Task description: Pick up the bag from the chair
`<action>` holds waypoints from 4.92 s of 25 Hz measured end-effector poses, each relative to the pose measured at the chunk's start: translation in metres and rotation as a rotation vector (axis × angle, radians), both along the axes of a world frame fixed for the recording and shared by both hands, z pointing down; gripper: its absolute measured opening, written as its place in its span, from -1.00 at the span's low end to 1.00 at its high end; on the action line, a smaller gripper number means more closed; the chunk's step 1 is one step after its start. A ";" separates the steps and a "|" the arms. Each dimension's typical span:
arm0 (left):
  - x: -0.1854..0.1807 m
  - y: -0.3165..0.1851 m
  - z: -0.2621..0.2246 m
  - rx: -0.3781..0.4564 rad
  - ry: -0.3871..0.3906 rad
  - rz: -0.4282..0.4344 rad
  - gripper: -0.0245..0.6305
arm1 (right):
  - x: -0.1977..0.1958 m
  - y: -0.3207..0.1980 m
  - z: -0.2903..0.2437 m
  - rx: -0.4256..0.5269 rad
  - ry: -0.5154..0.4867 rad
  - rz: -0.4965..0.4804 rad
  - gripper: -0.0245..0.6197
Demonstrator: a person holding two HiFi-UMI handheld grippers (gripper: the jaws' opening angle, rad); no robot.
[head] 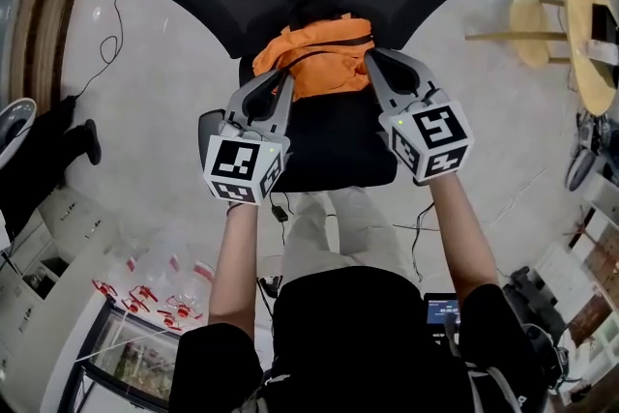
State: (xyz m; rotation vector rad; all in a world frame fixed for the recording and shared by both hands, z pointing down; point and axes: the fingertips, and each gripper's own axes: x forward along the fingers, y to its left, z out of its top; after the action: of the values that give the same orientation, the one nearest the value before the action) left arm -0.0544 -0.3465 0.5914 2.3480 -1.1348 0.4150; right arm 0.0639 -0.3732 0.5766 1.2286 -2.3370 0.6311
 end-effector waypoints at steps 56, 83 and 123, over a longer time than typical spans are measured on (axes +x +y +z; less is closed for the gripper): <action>-0.015 -0.042 0.098 -0.005 -0.185 0.138 -0.01 | -0.025 -0.044 0.114 -0.039 0.230 -0.350 0.14; -0.014 -0.044 0.117 0.017 -0.261 0.174 -0.75 | -0.032 -0.044 0.132 -0.003 0.311 -0.398 0.21; 0.016 -0.028 0.088 -0.046 -0.243 0.184 -0.80 | -0.018 -0.010 0.110 -0.122 0.253 -0.348 -0.89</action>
State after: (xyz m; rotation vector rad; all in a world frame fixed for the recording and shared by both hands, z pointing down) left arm -0.0388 -0.3748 0.6790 2.4184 -1.0040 0.8017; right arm 0.0456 -0.3834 0.6864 0.7719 -2.1884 0.4612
